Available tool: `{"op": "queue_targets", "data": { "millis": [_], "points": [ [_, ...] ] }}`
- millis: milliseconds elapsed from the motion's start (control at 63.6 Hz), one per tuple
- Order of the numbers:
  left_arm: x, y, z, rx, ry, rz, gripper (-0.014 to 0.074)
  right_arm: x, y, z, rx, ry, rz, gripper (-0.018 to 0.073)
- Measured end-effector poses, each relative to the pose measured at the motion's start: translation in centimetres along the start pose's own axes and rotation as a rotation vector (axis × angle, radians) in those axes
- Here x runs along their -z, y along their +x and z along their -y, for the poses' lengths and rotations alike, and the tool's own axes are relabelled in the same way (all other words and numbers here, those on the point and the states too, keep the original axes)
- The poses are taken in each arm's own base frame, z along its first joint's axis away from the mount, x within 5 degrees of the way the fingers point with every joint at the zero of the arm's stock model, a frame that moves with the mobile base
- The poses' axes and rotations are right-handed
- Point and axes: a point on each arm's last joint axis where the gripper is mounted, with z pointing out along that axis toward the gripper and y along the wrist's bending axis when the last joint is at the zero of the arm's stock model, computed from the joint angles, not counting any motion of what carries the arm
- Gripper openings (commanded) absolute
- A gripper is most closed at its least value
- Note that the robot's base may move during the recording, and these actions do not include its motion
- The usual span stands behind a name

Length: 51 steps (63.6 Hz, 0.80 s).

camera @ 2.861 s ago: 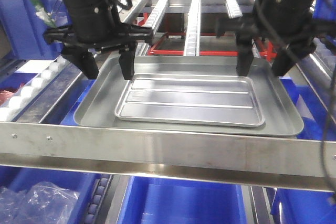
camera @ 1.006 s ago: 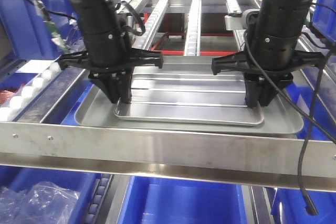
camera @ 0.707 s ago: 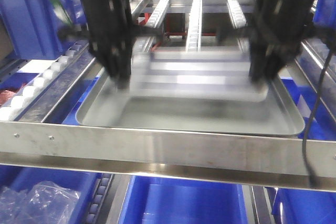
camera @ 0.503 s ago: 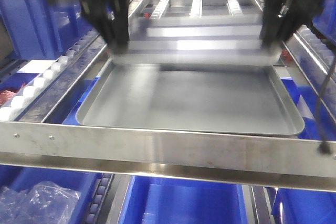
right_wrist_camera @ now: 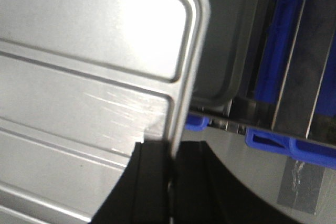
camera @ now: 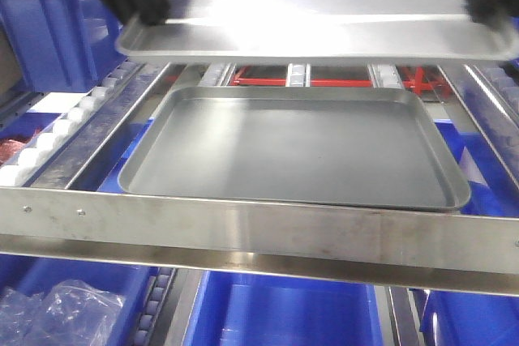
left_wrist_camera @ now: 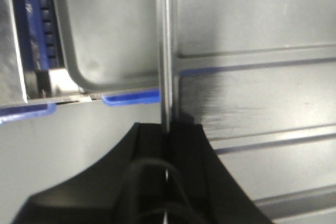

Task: Grab silver tray and place in blue box
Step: 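Lift the silver tray with both grippers off the stack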

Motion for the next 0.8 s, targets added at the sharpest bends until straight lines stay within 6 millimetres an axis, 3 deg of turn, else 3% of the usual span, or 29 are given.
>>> {"op": "queue_targets", "data": {
  "millis": [157,802],
  "points": [
    [0.8,1.5,0.5,-0.014,0.012,0.019,-0.0097,0.6,0.6,-0.1,0.013,-0.002,-0.016,0.0057],
    [0.9,1.5,0.6,-0.019,0.008,0.034,-0.0098,0.5,0.7,-0.1,0.016,0.005,-0.025,0.0057]
  ]
}}
